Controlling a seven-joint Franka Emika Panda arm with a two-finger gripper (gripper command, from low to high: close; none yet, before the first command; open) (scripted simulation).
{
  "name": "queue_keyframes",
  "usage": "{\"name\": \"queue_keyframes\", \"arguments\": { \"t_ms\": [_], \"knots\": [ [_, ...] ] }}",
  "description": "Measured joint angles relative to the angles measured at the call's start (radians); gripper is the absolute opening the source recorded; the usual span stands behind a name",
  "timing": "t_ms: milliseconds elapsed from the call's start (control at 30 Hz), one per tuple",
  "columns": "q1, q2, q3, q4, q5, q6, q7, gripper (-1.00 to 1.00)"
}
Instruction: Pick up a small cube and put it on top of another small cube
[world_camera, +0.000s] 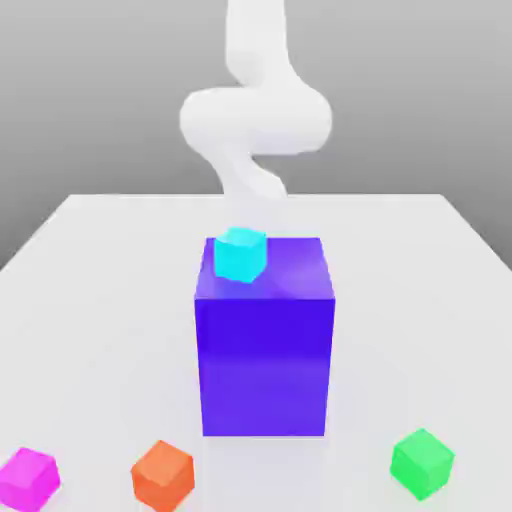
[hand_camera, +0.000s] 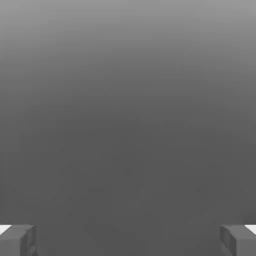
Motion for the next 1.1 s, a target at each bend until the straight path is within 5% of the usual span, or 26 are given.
{"name": "queue_keyframes", "arguments": {
  "t_ms": [667, 1100],
  "knots": [
    [-0.349, 0.707, 0.022, 0.027, -0.100, 0.197, 0.880, 0.00],
    [-0.421, 1.157, -0.054, 0.055, 0.041, 0.365, 1.227, 0.00]
  ]
}}
